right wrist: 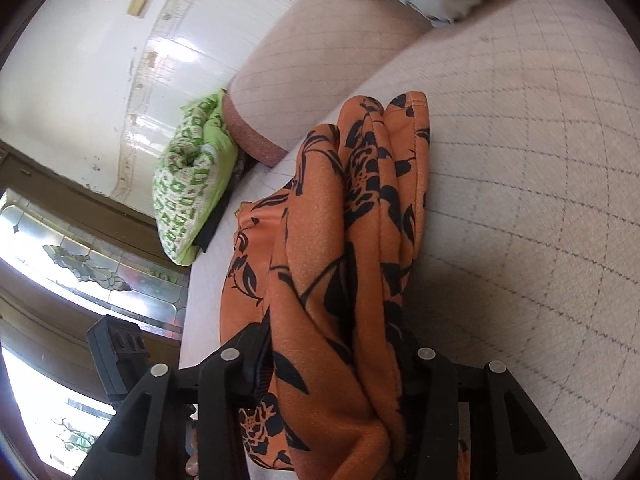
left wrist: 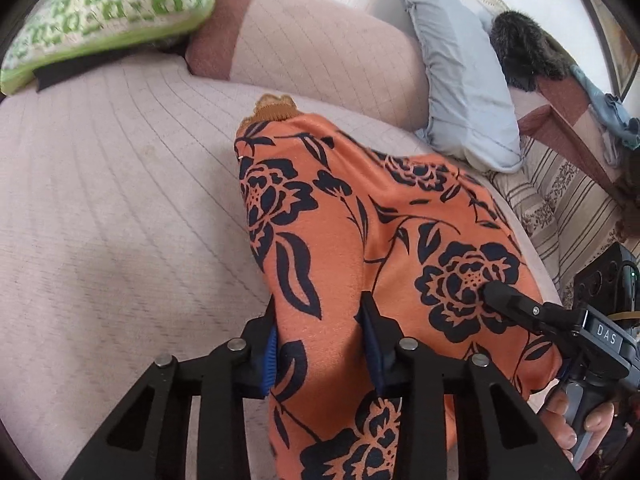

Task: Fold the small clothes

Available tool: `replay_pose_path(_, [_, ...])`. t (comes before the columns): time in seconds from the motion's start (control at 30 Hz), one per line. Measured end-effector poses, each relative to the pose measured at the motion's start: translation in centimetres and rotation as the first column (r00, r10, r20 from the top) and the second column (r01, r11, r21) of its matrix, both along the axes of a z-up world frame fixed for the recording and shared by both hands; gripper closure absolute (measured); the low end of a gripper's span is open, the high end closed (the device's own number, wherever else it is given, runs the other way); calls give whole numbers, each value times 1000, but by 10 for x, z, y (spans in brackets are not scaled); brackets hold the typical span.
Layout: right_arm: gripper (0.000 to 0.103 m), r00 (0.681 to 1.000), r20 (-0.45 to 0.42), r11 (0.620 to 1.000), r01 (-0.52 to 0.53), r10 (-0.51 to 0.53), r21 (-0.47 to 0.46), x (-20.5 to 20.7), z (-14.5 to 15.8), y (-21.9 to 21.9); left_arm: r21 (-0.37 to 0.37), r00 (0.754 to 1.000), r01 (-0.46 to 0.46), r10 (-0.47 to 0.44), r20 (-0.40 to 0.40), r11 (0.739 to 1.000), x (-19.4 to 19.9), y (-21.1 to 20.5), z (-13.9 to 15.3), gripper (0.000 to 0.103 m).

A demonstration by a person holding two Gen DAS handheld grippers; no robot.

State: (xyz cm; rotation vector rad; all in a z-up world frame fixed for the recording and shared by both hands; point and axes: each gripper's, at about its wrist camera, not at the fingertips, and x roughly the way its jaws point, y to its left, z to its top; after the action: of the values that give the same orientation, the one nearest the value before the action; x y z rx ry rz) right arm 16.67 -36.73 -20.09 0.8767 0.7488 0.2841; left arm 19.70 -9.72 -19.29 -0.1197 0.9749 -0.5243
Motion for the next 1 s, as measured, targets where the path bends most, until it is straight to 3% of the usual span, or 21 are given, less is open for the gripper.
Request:
replay_pose_path(0.2, [57,997,21,997,-70,69,27,-2,9,25,23,997,-60,59,49,998,-10,34,27,66])
replay_pose_path(0.53, [57,986,49,985,-160,158,56,-10,23,79,41,990,-113,109,89,993,-34,89,45,66])
replay_pose_path(0.8, [58,987,46,988,-157,157,5,-31,25,111,51,990,-114,110,86,992,-42,103,41,66])
replay_pose_path(1.0, [60,990,7,990,-141,141,-19,-36,14,103,123,995,-63,52,88,990,-56,90,26,67])
